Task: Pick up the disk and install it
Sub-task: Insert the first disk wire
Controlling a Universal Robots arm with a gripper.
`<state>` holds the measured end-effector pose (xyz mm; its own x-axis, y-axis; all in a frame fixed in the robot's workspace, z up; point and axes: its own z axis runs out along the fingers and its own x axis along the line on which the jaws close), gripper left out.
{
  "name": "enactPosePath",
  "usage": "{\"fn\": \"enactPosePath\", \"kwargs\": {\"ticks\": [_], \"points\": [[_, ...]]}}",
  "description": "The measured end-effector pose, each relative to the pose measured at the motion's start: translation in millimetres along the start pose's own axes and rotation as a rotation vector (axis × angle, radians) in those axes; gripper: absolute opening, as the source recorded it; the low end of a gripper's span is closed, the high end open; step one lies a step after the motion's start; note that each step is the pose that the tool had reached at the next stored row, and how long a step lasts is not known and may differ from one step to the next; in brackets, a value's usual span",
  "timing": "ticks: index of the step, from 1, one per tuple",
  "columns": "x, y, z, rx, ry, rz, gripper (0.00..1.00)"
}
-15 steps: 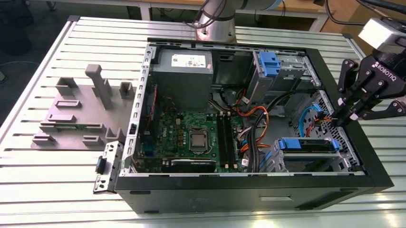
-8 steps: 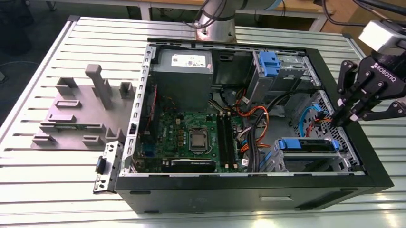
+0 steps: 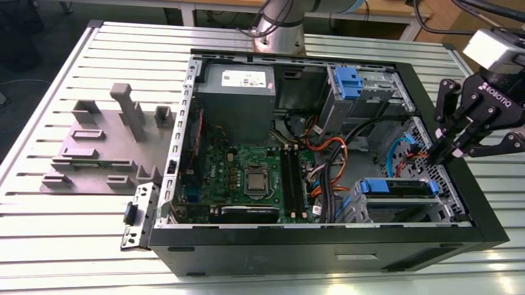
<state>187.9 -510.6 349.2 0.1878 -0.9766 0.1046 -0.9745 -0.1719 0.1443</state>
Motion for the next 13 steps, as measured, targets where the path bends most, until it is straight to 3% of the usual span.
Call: {"fn": "enactPosePath", "kwargs": {"ticks": [13], "points": [[-1.4, 0.5, -1.1, 0.0021, 0.0024, -0.004, 0.27]]}}
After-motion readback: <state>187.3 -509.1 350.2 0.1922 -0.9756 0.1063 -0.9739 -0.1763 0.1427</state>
